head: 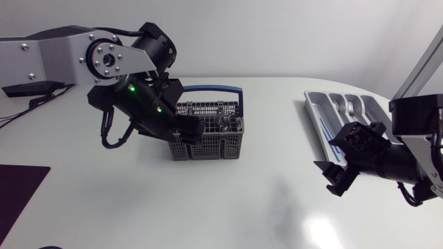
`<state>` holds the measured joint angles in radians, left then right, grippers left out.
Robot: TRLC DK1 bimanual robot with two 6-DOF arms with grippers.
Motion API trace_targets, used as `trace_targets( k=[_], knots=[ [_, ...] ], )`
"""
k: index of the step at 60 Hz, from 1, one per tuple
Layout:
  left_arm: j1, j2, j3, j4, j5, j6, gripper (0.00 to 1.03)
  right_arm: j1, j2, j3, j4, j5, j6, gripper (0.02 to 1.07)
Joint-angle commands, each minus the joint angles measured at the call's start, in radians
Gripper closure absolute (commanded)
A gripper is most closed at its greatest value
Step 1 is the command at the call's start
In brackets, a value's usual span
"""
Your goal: Unload the cutlery basket into the drawer organizer.
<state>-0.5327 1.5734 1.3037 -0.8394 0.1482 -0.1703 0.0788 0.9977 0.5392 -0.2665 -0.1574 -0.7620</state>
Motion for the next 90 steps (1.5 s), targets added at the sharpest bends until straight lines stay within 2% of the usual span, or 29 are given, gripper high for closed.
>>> trace_targets(
  k=[1, 12, 21, 28, 33, 40, 45, 67, 90],
  knots=[
    [-0.007, -0.023, -0.015, 0.000, -0.001, -0.043, 0.06, 0.035, -0.005, 0.011, -0.013, 0.010, 0.081, 0.25],
    [-0.023, -0.015, 0.009, 0.008, 0.004, -0.110, 0.06, 0.084, 0.013, 0.030, -0.014, 0.010, 0.165, 0.25],
    [-0.023, 0.000, 0.035, 0.011, 0.013, -0.143, 0.12, 0.119, 0.035, 0.033, -0.005, 0.009, 0.210, 0.25],
    [-0.018, 0.030, 0.055, 0.011, 0.031, -0.166, 0.12, 0.145, 0.061, 0.036, 0.006, 0.005, 0.230, 0.25],
    [-0.015, 0.048, 0.072, 0.014, 0.033, -0.179, 0.18, 0.159, 0.073, 0.039, 0.016, 0.005, 0.236, 0.25],
    [-0.004, 0.080, 0.100, 0.020, 0.056, -0.202, 0.19, 0.171, 0.094, 0.047, 0.027, 0.005, 0.245, 0.25],
    [-0.003, 0.108, 0.121, 0.023, 0.057, -0.216, 0.28, 0.180, 0.114, 0.048, 0.039, 0.004, 0.250, 0.25],
    [0.008, 0.201, 0.235, 0.036, 0.106, -0.238, 0.28, 0.214, 0.153, 0.041, 0.070, 0.004, 0.262, 0.25],
    [-0.016, 0.287, 0.328, 0.082, 0.106, -0.207, 0.28, 0.242, 0.157, 0.025, 0.081, 0.005, 0.260, 0.25]
  ],
)
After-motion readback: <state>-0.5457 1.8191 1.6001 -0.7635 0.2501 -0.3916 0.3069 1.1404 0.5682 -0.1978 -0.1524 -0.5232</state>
